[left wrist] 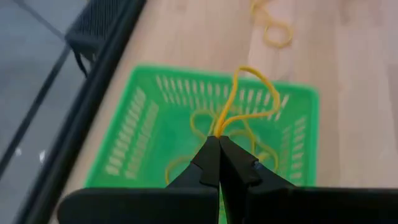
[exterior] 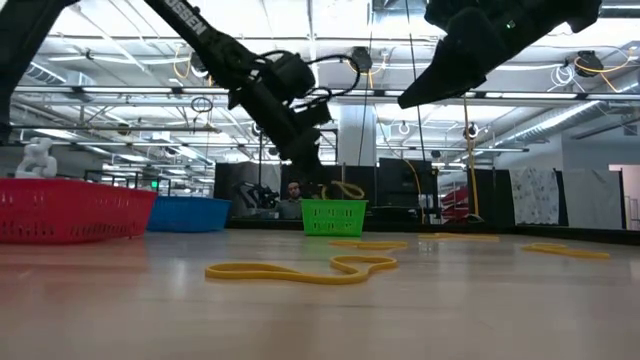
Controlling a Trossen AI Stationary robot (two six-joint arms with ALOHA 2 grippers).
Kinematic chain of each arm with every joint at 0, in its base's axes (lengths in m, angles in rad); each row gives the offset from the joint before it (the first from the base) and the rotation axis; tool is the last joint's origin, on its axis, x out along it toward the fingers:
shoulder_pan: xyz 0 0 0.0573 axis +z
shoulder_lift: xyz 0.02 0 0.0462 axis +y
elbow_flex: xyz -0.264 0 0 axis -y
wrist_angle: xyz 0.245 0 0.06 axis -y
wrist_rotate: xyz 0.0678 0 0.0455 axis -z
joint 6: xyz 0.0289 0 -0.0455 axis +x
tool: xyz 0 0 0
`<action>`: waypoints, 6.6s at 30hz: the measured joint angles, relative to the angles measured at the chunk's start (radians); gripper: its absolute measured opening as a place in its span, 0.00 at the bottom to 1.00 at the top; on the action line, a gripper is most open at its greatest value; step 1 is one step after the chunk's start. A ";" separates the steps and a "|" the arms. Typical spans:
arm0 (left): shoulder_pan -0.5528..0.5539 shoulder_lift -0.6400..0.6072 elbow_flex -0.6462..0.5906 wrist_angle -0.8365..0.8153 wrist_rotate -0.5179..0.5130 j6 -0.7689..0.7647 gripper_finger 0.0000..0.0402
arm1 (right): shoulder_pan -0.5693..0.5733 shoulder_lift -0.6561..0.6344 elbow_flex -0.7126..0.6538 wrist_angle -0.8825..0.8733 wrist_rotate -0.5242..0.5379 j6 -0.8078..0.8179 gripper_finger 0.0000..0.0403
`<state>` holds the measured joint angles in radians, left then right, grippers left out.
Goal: Sort rubber bands into baskets
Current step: Put the yellow rubber band into the green basket
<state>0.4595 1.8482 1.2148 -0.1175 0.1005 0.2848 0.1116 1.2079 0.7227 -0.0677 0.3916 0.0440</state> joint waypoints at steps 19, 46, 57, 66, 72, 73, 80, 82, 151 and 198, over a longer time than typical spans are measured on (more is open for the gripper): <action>-0.005 -0.002 0.000 -0.100 -0.089 -0.094 0.28 | 0.000 0.006 0.000 -0.013 0.000 0.004 0.32; -0.547 -0.109 -0.079 -0.019 0.080 -0.135 0.29 | 0.058 0.093 0.026 0.025 -0.206 0.054 0.32; -0.798 -0.054 -0.080 0.002 -0.012 -0.253 0.30 | 0.170 0.092 0.119 -0.013 -0.211 0.077 0.32; -0.899 0.074 -0.079 0.160 -0.138 -0.308 0.30 | 0.238 0.091 0.165 0.007 -0.209 0.095 0.32; -0.908 0.180 -0.080 0.210 -0.135 -0.361 0.30 | 0.257 0.091 0.167 0.048 -0.206 0.054 0.32; -0.907 0.194 -0.080 0.213 -0.135 -0.370 0.30 | 0.257 0.091 0.167 0.049 -0.206 0.044 0.32; -0.903 0.217 -0.075 0.200 -0.104 -0.410 0.29 | 0.253 0.091 0.167 0.049 -0.205 -0.015 0.32; -0.903 0.212 -0.075 0.193 -0.102 -0.410 0.27 | 0.248 0.091 0.167 0.050 -0.204 -0.029 0.32; -0.001 0.019 -0.080 0.265 -0.002 -0.280 0.02 | 0.331 0.104 0.078 -0.617 0.058 0.543 0.32; -0.288 -0.196 -0.181 0.190 0.130 -0.102 0.30 | 0.216 0.103 -0.153 -0.524 -0.058 0.197 0.32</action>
<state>0.1716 1.6520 1.0336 0.0727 0.2306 0.1829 0.3271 1.3113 0.5701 -0.5918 0.3336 0.2413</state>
